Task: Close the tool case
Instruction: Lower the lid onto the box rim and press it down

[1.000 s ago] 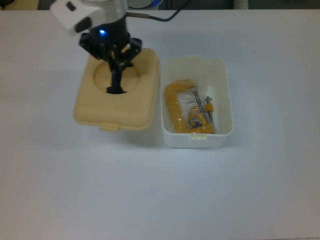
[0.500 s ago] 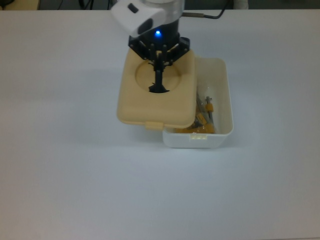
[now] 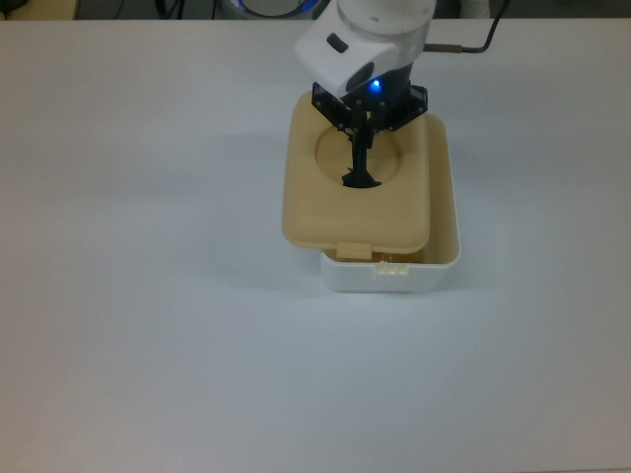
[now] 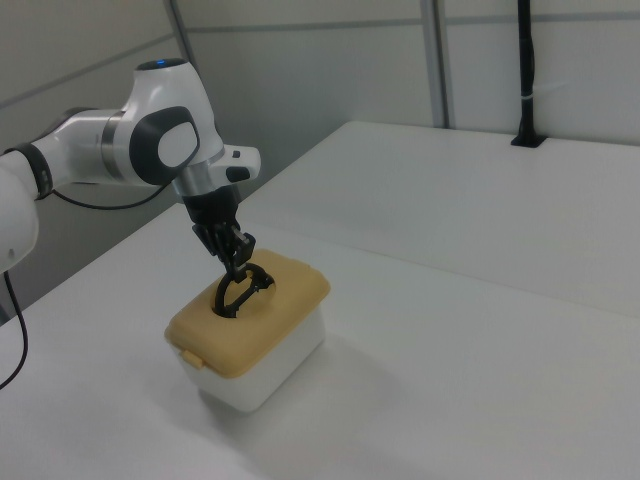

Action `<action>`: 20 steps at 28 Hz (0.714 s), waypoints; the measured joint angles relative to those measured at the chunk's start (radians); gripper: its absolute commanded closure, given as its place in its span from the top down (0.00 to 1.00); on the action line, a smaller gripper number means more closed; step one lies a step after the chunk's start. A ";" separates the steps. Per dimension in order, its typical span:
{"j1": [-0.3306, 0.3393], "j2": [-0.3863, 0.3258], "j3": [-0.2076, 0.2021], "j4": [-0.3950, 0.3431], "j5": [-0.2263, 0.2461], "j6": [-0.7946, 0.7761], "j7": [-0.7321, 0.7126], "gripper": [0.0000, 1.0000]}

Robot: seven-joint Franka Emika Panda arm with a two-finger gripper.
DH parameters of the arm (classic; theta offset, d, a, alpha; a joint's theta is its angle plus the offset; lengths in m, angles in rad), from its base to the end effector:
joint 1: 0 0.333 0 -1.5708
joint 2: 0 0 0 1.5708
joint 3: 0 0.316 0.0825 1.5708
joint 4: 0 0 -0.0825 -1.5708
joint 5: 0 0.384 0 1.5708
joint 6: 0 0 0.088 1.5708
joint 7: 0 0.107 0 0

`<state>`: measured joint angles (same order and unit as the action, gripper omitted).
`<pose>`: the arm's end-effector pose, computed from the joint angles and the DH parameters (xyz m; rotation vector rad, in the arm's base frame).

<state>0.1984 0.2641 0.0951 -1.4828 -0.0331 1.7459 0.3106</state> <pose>0.6177 0.1764 0.5240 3.1341 -0.0229 0.0039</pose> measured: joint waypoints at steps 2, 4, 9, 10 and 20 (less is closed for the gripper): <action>0.010 0.010 0.000 0.000 -0.002 0.000 0.011 0.00; 0.018 0.018 0.000 0.000 -0.004 0.000 0.019 0.00; 0.032 0.024 0.000 0.003 -0.007 0.000 0.032 0.00; 0.034 0.024 0.000 0.003 -0.007 0.000 0.032 0.00; 0.046 0.024 0.000 0.004 -0.007 0.000 0.032 0.00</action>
<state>0.2439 0.2882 0.0951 -1.4788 -0.0402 1.7459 0.3430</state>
